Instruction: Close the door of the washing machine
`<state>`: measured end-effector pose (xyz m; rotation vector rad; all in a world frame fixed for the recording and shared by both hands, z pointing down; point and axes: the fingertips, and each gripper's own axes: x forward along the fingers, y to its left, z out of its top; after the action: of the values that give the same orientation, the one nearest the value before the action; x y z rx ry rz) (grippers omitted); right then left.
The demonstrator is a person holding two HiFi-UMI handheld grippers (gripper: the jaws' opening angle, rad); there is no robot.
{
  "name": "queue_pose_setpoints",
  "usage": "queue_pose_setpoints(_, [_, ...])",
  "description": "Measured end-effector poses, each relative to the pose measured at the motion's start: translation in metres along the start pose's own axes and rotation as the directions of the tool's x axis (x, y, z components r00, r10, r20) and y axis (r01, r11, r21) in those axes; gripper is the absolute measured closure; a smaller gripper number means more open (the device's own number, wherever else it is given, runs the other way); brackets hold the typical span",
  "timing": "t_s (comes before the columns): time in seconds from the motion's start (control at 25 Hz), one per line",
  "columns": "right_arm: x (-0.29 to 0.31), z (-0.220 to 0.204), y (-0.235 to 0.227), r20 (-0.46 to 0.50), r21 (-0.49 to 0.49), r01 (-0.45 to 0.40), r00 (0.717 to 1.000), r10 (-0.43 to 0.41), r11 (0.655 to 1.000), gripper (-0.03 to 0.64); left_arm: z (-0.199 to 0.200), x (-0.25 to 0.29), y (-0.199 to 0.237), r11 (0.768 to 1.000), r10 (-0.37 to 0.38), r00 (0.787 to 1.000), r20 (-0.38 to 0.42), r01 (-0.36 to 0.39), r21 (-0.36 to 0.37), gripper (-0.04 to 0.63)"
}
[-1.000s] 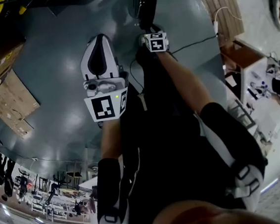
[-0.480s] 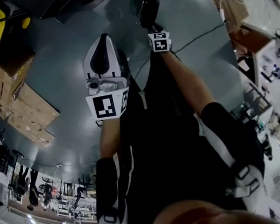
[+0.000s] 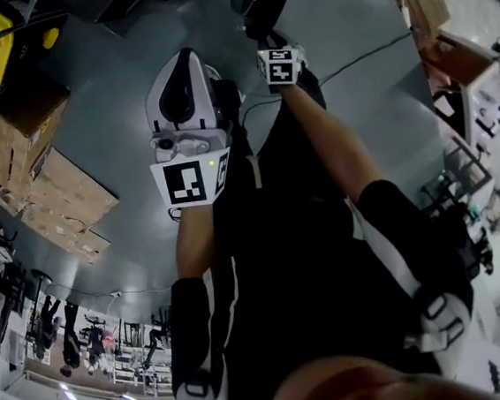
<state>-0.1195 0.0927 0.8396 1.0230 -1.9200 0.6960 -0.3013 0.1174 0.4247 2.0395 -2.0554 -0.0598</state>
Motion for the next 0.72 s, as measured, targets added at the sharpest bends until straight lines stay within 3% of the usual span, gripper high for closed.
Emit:
queue_pose_setpoints(0.24, [0.008,0.011,0.018,0.003,0.005,0.039,0.999,-0.039,0.999,0.525,0.008,-0.007,0.024,1.0,0.002,1.0,0.017,-0.002,-0.026,0.591])
queue_pose_setpoints(0.72, [0.03,0.035,0.065,0.02,0.017,-0.02,1.0,0.02,1.0,0.511,0.007,-0.009,0.064,0.999,0.011,1.0,0.002,-0.011,-0.031,0.591])
